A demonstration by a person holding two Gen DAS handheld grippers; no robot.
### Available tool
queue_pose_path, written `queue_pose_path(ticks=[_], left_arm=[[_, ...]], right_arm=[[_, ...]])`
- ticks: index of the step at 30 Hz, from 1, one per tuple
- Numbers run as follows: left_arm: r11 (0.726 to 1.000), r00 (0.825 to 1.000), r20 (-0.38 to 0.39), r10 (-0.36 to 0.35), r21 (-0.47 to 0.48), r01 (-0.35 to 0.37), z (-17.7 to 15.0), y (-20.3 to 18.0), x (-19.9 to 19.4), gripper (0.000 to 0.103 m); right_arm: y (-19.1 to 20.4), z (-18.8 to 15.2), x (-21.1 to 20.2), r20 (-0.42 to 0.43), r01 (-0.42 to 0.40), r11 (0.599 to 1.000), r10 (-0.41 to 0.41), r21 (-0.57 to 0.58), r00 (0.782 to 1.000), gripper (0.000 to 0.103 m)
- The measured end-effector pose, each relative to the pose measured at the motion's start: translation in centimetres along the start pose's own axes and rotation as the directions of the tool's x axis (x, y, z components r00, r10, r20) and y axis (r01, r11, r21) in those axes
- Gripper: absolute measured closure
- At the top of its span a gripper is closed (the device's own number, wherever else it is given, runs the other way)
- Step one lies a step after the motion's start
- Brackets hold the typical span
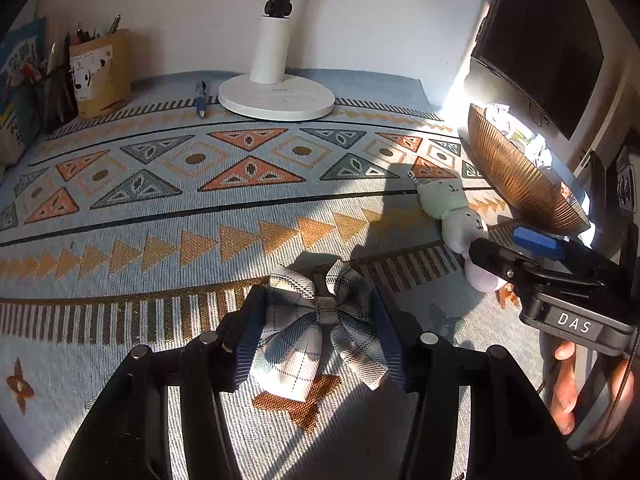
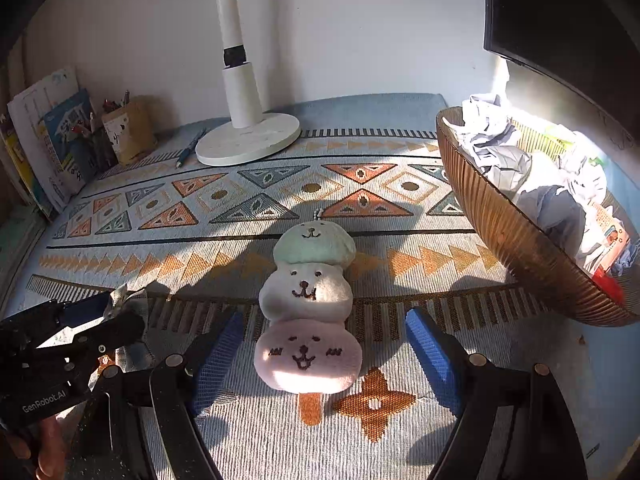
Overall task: Organize objects
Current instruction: 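Grasp the plaid bow with the left tool while the right tool grasps the stacked plush toys, then carry the bow and plush toys over the golden bowl and open both tools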
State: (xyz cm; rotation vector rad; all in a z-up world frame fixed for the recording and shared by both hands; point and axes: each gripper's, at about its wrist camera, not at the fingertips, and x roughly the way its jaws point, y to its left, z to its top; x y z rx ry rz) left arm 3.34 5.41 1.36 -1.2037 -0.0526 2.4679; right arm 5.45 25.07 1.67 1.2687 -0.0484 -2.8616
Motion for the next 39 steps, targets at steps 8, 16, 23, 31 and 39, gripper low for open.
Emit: queue_pose_path(ticks=[8,16,23,31,39], left_arm=[[0.999,0.999,-0.001,0.033,0.023,-0.033,0.0,-0.4,0.2,0.052],[0.996,0.997,0.008,0.073,0.045,-0.073,0.0,-0.8,0.1,0.052],[0.992,0.996,0.042,0.077,0.093,-0.08,1.3,-2.6,-0.7,0.052],[0.972,0.975,0.202,-0.093,0.229,0.045,8.7,-11.6,-4.6,0.052],[0.913,0.926,0.183,-0.331,0.31,0.265,15.5,-20.9,-0.8,0.052]], right_arm=[[-0.9,0.2,1.5,-0.045,-0.024,0.999,0.025,0.038,0.999,0.033],[2.4,-0.7,0.9,-0.013,0.023,0.994,-0.024,-0.111,1.0,0.057],[-0.3,-0.8,-3.2,0.06,-0.069,0.997,0.071,-0.029,0.996,0.057],[-8.4,3.2,-14.3,0.357,0.043,0.995,-0.071,0.085,0.932,0.057],[-20.2,6.2,-14.9,0.386,0.164,0.929,-0.293,0.333,0.875,0.057]])
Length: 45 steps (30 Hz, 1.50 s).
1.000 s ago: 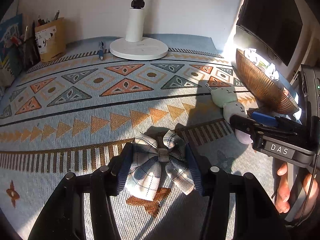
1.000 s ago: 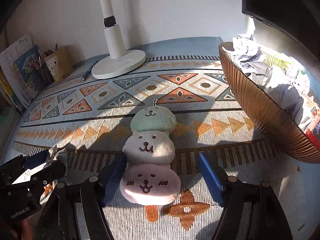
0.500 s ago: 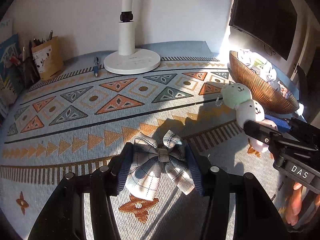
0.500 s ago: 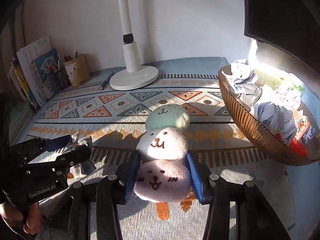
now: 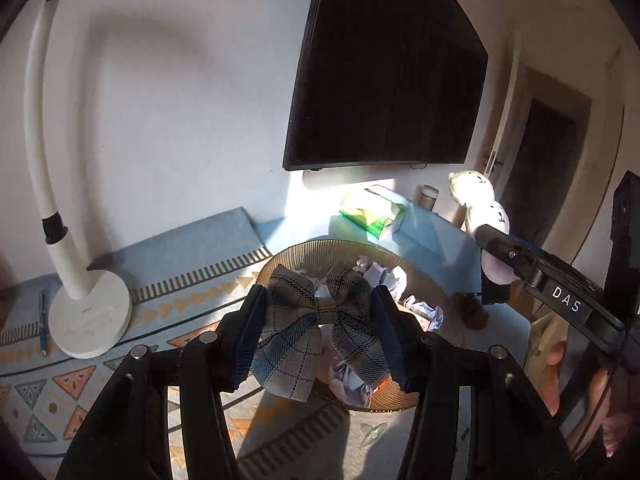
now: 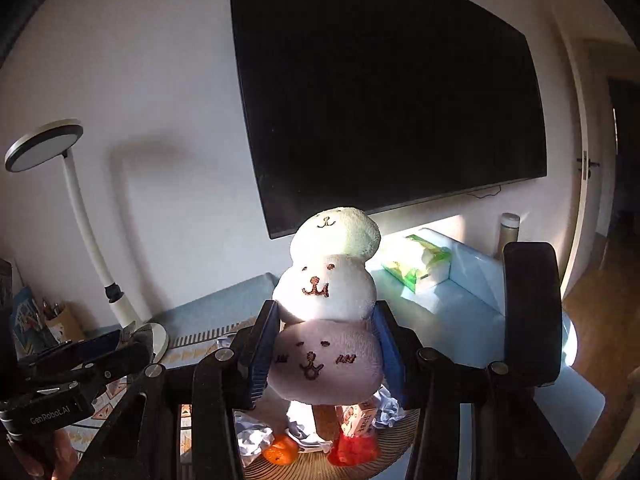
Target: Organize objects
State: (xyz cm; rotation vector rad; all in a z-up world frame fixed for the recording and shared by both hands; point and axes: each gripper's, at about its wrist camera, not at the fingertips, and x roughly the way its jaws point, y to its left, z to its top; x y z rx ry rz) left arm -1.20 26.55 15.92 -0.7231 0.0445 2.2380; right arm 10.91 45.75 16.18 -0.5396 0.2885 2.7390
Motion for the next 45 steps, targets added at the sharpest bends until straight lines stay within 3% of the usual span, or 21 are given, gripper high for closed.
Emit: queue_pose_path(ticks=[6,9,12,16,21,23,27,29,30,33,37,40,42,44,45], left_arm=[[0.998,0.999,-0.029,-0.04,0.041,0.041,-0.6,-2.0,6.0,0.052],[0.996,0.996,-0.047,-0.079,0.047,0.081,-1.4,-2.5,7.4,0.045],[0.996,0.995,-0.055,-0.081,0.036,0.083,-1.8,-2.6,8.1,0.012],[0.997,0.997,-0.046,-0.069,0.042,0.071,-2.3,-1.5,6.3,0.011],[1.0,1.0,0.004,-0.019,-0.008,0.019,-3.3,1.7,1.1,0.011],[0.999,0.999,0.024,0.027,-0.023,-0.027,-3.7,2.9,-1.4,0.011],[0.99,0.988,0.068,0.14,-0.02,-0.139,-4.0,5.5,-6.9,0.011],[0.983,0.978,0.097,0.183,-0.051,-0.179,-4.1,7.1,-9.7,0.008],[0.98,0.975,0.108,0.196,-0.068,-0.189,-4.2,7.8,-11.0,0.001],[0.974,0.971,0.13,0.201,-0.134,-0.184,-5.3,10.6,-14.6,0.0],[0.939,0.946,0.136,0.293,-0.23,-0.257,-7.6,14.1,-18.2,0.0],[0.9,0.926,0.111,0.362,-0.302,-0.315,-10.8,16.2,-19.2,0.0],[0.865,0.916,0.04,0.398,-0.348,-0.361,-13.4,17.6,-18.7,0.001],[0.847,0.925,-0.041,0.378,-0.388,-0.364,-15.2,19.0,-17.4,0.001],[0.848,0.943,-0.054,0.329,-0.422,-0.32,-16.0,19.6,-16.8,0.001]], right_arm=[[-2.4,-0.5,5.2,-0.087,0.086,0.996,-0.087,-0.012,0.992,0.057],[-2.9,-1.4,7.3,-0.141,0.101,0.995,-0.101,-0.009,0.985,0.054],[-3.8,-2.5,8.9,-0.21,0.105,0.994,-0.1,0.009,0.972,0.044],[-3.8,-3.7,8.0,-0.225,0.059,0.998,-0.05,0.035,0.973,0.043],[1.1,-4.5,4.4,-0.164,-0.006,0.999,-0.002,-0.044,0.986,0.043],[3.6,-4.1,3.1,-0.138,-0.059,0.996,0.048,-0.07,0.989,0.038],[9.0,-3.6,0.3,-0.111,-0.153,0.98,0.138,-0.131,0.984,0.037],[11.7,-3.7,-0.9,-0.106,-0.204,0.967,0.189,-0.151,0.976,0.037],[13.0,-3.8,-1.4,-0.108,-0.227,0.96,0.212,-0.161,0.971,0.037],[16.6,-4.6,-2.3,-0.12,-0.285,0.941,0.266,-0.185,0.957,0.037],[21.2,-6.8,-2.2,-0.176,-0.346,0.911,0.312,-0.222,0.934,0.037],[23.7,-8.8,-1.8,-0.21,-0.372,0.895,0.325,-0.246,0.922,0.037],[25.1,-10.5,-1.4,-0.227,-0.368,0.885,0.311,-0.284,0.923,0.037],[26.1,-12.1,-0.6,-0.234,-0.357,0.875,0.291,-0.327,0.928,0.037],[26.6,-12.9,-0.2,-0.225,-0.347,0.868,0.282,-0.356,0.933,0.037]])
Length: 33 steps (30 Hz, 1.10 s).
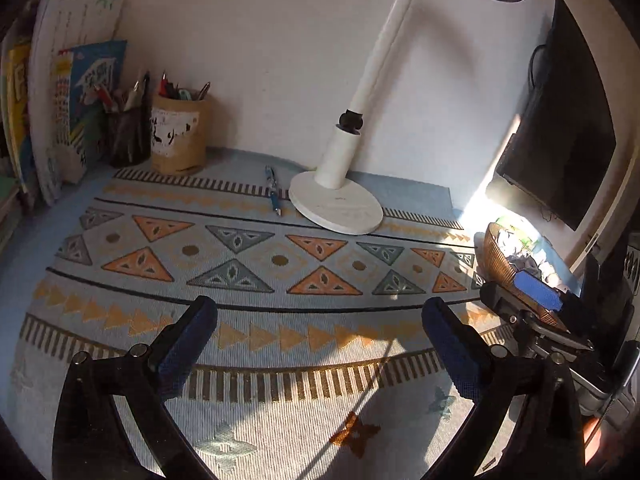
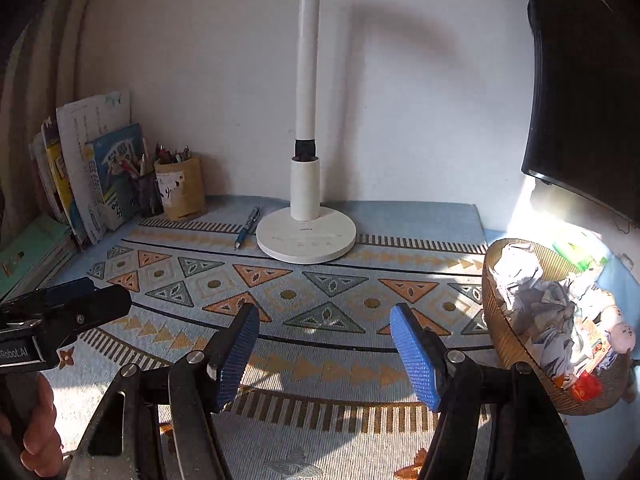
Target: Organize objects
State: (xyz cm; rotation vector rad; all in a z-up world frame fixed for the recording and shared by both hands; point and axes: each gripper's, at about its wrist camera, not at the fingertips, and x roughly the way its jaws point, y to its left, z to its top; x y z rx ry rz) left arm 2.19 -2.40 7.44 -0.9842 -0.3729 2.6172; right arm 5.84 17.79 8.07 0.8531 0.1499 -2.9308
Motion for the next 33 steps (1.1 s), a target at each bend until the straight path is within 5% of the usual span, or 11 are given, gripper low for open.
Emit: queue_pose_path(ticks=[2,4,8,12,18,33], left_arm=[[0.992,0.995,-0.044,-0.091,-0.087,0.087,-1.0,0.8,1.7,0.001],[0.99,0.991,-0.074,-0.11,-0.099,0.102,-1.7,0.7,3.2,0.001],[0.999,0.994,-0.107,-0.028,-0.031,0.025,-3.4,-0.6,4.7,0.001],[0.999,1.0,-0.022,0.003,-0.035,-0.004,-3.5,-0.3,3.4,0.001],[0.996,0.996,-0.094,0.005,-0.093,-0.013,-3.4,0.7,4.7,0.001],[0.988,0.98,-0.158,0.123,-0.074,-0.136,-3.5,0.5,6.1,0.001]], right_arm=[[0.7,-1.2,1.6,-0.006,0.031,0.998,-0.031,-0.045,0.999,0.037],[0.8,-2.3,3.1,-0.041,0.039,0.998,-0.041,-0.048,0.998,0.037],[-0.4,-3.5,4.3,-0.085,0.028,1.0,-0.028,0.007,0.996,0.037],[-1.1,-3.6,4.1,-0.068,0.044,0.998,-0.04,0.046,0.997,0.033],[-1.2,-3.5,4.2,-0.075,0.067,0.997,-0.063,0.047,0.995,0.017],[-2.1,-3.5,5.3,-0.132,0.082,0.992,-0.07,0.092,0.989,0.017]])
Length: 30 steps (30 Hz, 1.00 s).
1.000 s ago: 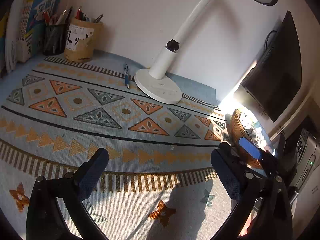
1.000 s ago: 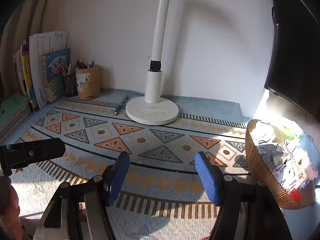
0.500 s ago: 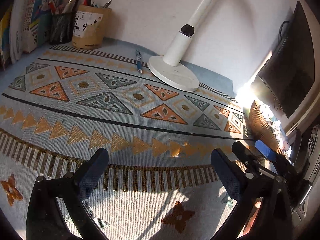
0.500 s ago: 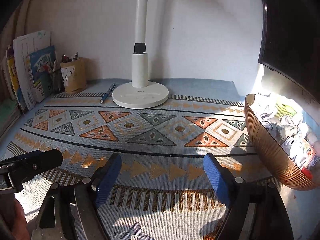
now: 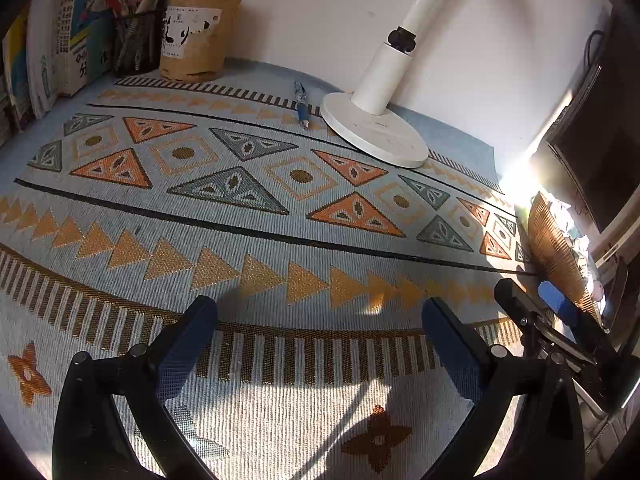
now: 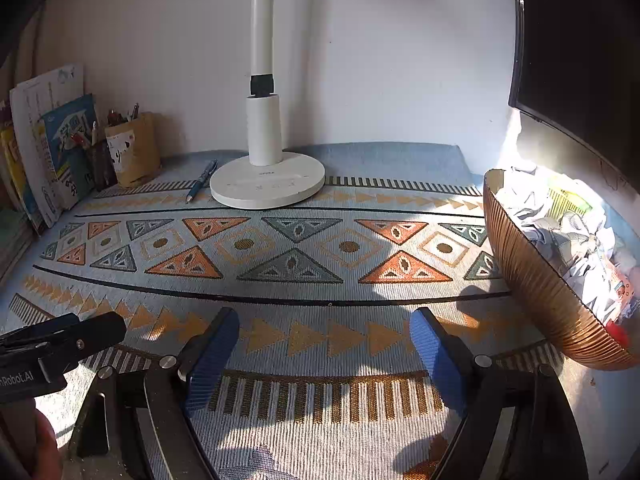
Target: Organize objects
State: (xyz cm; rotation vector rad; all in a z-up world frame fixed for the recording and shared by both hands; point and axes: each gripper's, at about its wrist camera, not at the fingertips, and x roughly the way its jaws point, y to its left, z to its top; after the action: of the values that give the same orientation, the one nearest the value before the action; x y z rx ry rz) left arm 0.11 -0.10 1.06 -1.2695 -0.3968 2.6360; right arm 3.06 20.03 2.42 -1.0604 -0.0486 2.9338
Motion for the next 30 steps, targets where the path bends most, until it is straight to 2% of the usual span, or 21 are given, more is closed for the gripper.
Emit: queue_pose_path(ticks=[5,11,16,18,21,23,30], left_arm=[[0.989,0.992,-0.017,0.126,0.077,-0.124,-0.2,-1.4,0.8,0.001],[0.95,0.963,-0.042,0.267,0.183,-0.255,-0.7,-3.3,2.2,0.001],[0.948,0.962,-0.042,0.271,0.183,-0.259,-0.6,-3.0,2.1,0.0],[0.948,0.961,-0.043,0.272,0.184,-0.26,-0.6,-3.0,2.2,0.0],[0.948,0.962,-0.044,0.269,0.19,-0.256,-0.5,-3.1,2.3,0.0],[0.948,0.962,-0.042,0.27,0.187,-0.258,-0.5,-3.1,2.3,0.0],[0.946,0.957,-0.022,0.288,0.164,-0.281,-1.2,-3.4,1.9,0.0]], right_arm=[[-0.3,0.1,1.1,-0.063,-0.003,1.0,0.005,0.017,0.998,0.017],[-0.7,0.0,2.4,-0.134,0.002,0.999,0.003,0.038,0.991,0.017],[-1.4,0.0,3.7,-0.209,0.014,0.997,0.002,0.074,0.978,0.017],[-1.6,-0.2,4.4,-0.255,-0.002,0.996,0.024,0.086,0.967,0.015],[-1.4,-0.4,4.3,-0.264,0.001,0.998,0.017,0.066,0.964,0.01],[-1.0,-0.6,4.3,-0.277,0.001,0.999,0.009,0.039,0.961,0.002],[-1.3,-1.5,3.8,-0.271,-0.021,0.999,0.028,0.028,0.962,0.0]])
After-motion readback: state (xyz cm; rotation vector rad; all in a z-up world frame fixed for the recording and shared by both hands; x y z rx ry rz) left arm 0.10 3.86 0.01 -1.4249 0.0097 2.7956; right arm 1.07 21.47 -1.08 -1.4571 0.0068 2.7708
